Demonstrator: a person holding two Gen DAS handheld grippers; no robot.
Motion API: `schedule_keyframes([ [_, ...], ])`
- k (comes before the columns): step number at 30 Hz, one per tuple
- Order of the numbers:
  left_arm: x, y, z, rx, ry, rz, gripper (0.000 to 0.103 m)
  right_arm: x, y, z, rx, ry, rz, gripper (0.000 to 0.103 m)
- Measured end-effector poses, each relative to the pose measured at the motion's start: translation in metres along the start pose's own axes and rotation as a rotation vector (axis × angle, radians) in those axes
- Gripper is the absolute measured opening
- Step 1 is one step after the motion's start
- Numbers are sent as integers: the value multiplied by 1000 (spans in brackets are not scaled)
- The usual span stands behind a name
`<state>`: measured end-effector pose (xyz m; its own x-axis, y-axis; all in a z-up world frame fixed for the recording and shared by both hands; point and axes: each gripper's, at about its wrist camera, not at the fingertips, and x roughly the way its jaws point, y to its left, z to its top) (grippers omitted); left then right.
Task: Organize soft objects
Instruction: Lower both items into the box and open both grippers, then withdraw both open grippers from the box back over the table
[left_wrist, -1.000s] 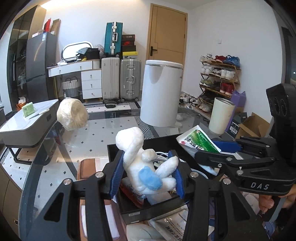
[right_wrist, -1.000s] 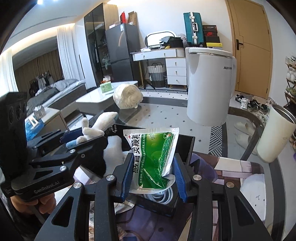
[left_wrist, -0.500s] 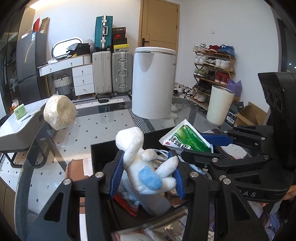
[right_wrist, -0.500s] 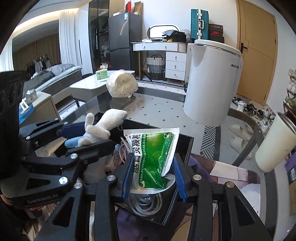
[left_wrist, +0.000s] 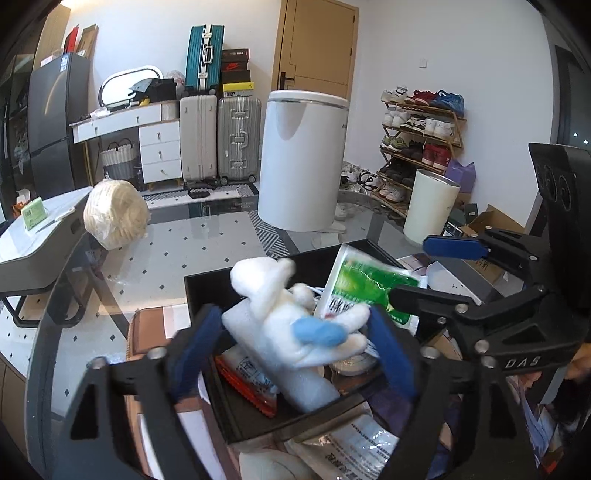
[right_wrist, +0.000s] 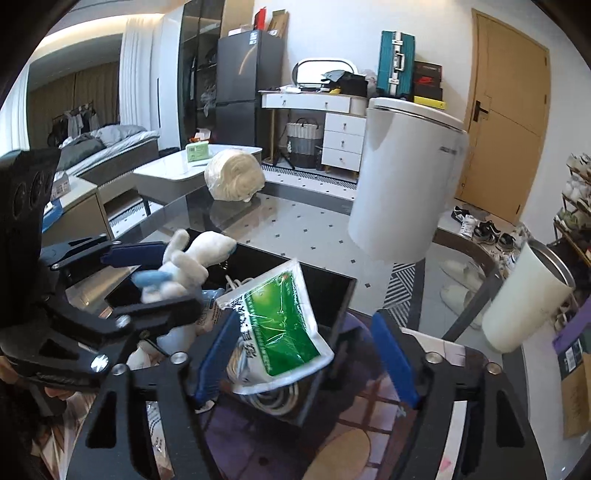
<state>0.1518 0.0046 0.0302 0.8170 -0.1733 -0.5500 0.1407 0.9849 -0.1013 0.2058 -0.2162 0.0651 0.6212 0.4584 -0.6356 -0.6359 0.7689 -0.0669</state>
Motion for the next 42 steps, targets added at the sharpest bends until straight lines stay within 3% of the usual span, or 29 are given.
schedule_keyframes([
  [6, -13, -6, -4, 21, -21, 34, 103, -15, -3, -8, 27, -15, -8, 93],
  [12, -29, -5, -12, 13, -40, 59, 103, -32, -4, -18, 85, -33, 9, 102],
  [19, -56, 0, -22, -16, -74, 96, 103, -50, 4, -28, 115, -52, 40, 102],
  [28, -74, 3, -51, -36, -9, 123, 103, -68, 10, -43, 185, -45, 93, 102],
  [42, -85, 6, -80, -103, -24, 156, 103, -62, 34, -44, 133, 11, 123, 102],
])
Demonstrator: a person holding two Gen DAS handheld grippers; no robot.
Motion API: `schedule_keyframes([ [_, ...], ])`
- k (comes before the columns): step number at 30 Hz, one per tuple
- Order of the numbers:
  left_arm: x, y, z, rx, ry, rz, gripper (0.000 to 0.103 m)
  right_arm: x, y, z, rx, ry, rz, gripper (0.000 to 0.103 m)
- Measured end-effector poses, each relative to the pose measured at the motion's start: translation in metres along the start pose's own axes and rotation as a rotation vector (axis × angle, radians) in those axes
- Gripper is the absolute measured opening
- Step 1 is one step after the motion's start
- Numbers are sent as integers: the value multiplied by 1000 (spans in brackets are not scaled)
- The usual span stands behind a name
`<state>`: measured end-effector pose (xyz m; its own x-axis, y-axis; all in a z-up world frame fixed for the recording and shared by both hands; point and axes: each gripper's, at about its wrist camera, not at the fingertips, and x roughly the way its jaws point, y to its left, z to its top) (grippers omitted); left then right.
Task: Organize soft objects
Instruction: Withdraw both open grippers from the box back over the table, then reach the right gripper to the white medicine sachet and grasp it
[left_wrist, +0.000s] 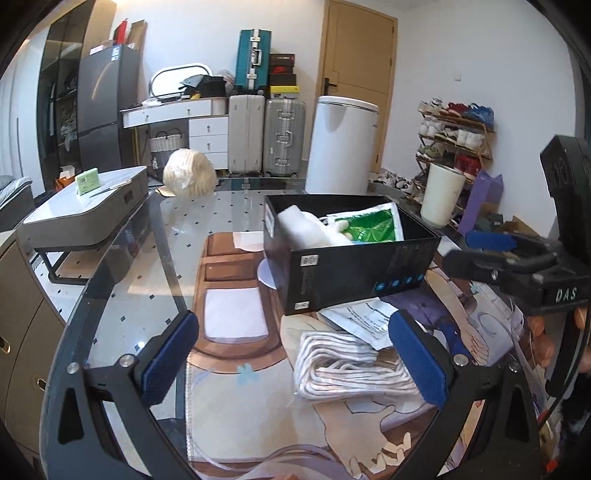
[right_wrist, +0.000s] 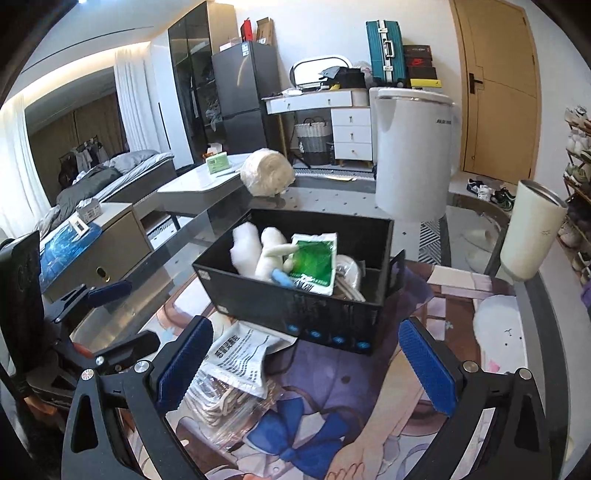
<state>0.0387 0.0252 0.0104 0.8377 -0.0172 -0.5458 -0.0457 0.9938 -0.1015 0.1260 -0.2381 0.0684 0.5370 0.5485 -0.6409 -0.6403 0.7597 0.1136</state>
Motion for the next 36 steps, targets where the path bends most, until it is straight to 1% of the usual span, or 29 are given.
schedule_keyframes([
  [1, 0, 1, 0, -4, -3, 14, 103, 1, 1, -1, -1, 7, 4, 102],
  [4, 0, 5, -1, -20, -5, 10, 103, 8, 4, -2, -2, 32, 13, 102],
  [8, -3, 10, -1, -43, -33, 16, 103, 16, 8, -5, 0, 62, 29, 102],
  [11, -4, 12, -2, -56, -35, 33, 103, 24, 11, -7, 2, 87, 33, 102],
  [16, -3, 13, -2, -60, -29, 33, 103, 43, 18, -11, -10, 144, 44, 102],
  [19, -2, 13, -2, -56, -26, 36, 103, 55, 20, -13, 5, 180, 65, 102],
  [22, -2, 13, -2, -58, -28, 34, 103, 63, 21, -12, 13, 195, 64, 102],
  [30, -3, 16, -2, -79, -32, 28, 103, 81, 31, -9, 23, 241, 102, 102],
  [36, -4, 17, -2, -80, -34, 30, 103, 92, 32, -11, 13, 276, 33, 102],
])
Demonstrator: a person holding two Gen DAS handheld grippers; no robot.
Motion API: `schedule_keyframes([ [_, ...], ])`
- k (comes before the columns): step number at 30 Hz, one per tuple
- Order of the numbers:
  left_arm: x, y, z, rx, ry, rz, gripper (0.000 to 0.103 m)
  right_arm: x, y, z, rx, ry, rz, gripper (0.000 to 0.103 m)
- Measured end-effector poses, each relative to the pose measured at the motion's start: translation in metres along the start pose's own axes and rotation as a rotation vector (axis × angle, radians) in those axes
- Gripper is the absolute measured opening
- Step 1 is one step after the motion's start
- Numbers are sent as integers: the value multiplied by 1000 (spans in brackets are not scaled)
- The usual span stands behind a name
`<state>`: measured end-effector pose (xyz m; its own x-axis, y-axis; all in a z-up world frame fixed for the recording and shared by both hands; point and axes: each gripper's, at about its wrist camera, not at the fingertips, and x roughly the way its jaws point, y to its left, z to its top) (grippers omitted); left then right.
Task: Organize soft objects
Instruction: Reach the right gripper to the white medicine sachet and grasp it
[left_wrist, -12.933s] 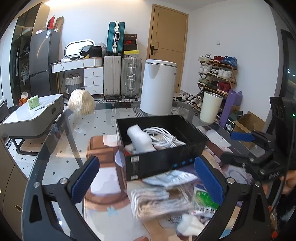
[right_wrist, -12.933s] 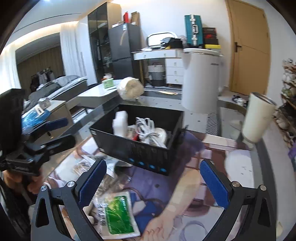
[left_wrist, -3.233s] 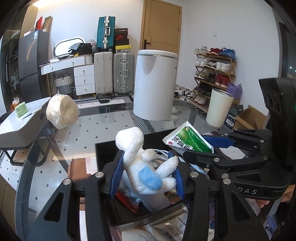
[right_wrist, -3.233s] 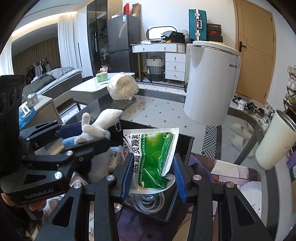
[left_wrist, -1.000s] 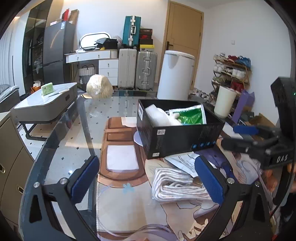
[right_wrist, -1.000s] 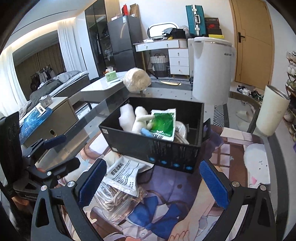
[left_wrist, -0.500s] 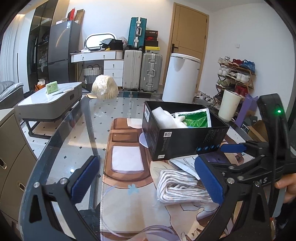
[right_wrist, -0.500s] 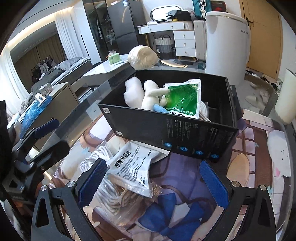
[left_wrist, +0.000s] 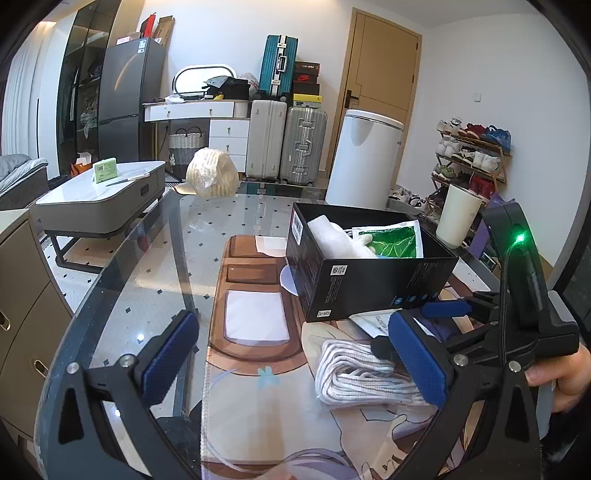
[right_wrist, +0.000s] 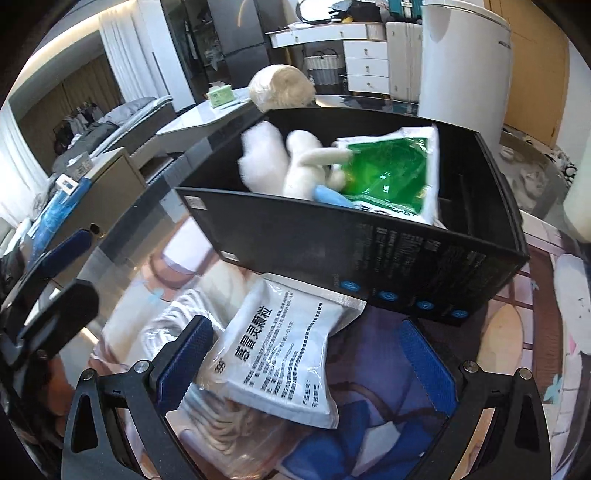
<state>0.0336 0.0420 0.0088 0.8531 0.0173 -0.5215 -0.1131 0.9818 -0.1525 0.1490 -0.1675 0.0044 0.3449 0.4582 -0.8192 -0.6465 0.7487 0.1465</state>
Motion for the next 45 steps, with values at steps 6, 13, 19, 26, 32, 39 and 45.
schedule_keyframes([
  [6, 1, 0, 0, 1, 7, 1, 103, -6, -18, -3, 28, 3, -25, 102],
  [13, 3, 1, 1, -3, 14, 1, 103, -9, -42, -12, 50, 10, -82, 102],
  [19, 4, -1, 1, 9, 20, 5, 103, -12, -50, -19, -1, 25, -178, 102],
  [26, 6, -4, 0, 25, 31, 11, 103, -23, -64, -33, -14, 9, -173, 102],
  [32, 6, -6, 0, 40, 38, 16, 103, -25, -71, -36, -31, 13, -159, 102],
  [39, 7, -7, 1, 49, 44, 17, 103, -27, -64, -41, -54, 8, -148, 102],
  [45, 7, -8, 1, 51, 48, 18, 103, -23, -60, -37, -76, 14, -131, 102],
])
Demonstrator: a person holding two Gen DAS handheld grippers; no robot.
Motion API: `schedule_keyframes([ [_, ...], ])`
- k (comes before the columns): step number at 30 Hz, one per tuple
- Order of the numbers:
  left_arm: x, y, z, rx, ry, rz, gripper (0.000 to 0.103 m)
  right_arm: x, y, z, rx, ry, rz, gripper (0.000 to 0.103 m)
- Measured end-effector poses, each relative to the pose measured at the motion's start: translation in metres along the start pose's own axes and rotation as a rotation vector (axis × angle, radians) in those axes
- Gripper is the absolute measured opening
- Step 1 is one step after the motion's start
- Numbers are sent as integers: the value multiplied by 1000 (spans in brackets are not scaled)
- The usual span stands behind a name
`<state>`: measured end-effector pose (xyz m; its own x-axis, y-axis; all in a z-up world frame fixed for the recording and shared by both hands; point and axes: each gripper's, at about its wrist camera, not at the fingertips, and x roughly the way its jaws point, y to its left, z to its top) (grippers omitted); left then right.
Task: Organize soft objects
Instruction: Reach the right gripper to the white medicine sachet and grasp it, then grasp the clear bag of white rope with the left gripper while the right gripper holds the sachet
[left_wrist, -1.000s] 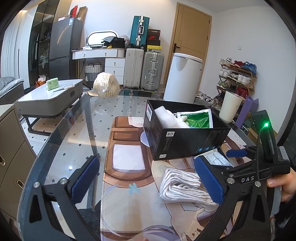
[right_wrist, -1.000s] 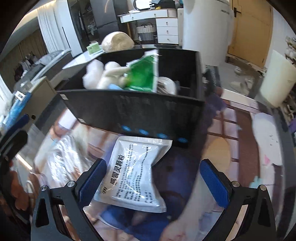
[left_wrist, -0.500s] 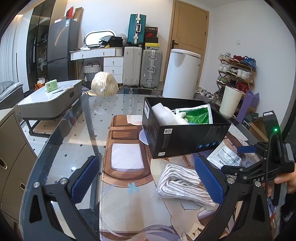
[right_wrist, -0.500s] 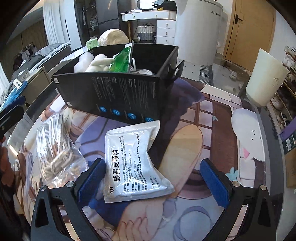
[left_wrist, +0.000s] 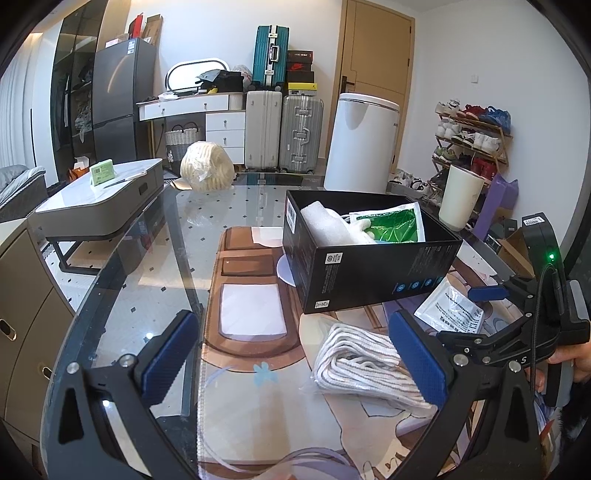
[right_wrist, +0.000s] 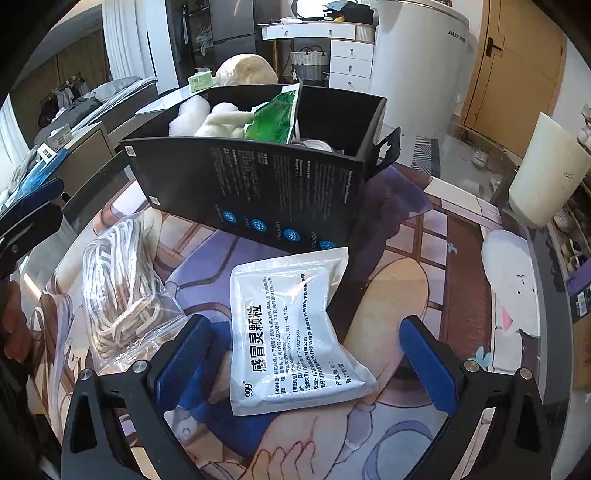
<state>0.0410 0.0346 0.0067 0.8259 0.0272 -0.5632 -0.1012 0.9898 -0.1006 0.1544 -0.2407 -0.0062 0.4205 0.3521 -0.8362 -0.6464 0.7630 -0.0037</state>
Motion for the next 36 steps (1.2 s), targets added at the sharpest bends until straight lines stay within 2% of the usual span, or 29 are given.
schedule_keyframes([
  [3, 0, 0, 0, 4, -1, 4, 103, -1, 0, -1, -1, -6, 3, 100],
  [5, 0, -1, 0, 7, -3, 5, 103, -5, 3, -2, -12, -23, 15, 85],
  [7, 1, -2, -1, 12, 0, 8, 103, -9, 8, -1, -25, -36, 24, 59],
  [9, 2, -3, 0, 17, 2, 7, 103, -11, 11, -2, -35, -42, 32, 49],
  [13, 2, -5, 0, 26, 6, 2, 103, -14, 12, -5, -35, -42, 40, 40],
  [18, 4, -10, 0, 52, 28, -28, 103, -20, 8, -12, -8, -49, 67, 34],
  [24, 12, -18, -9, 50, 118, -76, 103, -25, 8, -18, -12, -55, 68, 34],
  [32, 22, -25, -14, -40, 214, -176, 103, -25, 6, -17, -19, -46, 62, 34],
  [36, 30, -39, -14, -36, 240, -201, 103, -26, 3, -19, -16, -43, 56, 35],
])
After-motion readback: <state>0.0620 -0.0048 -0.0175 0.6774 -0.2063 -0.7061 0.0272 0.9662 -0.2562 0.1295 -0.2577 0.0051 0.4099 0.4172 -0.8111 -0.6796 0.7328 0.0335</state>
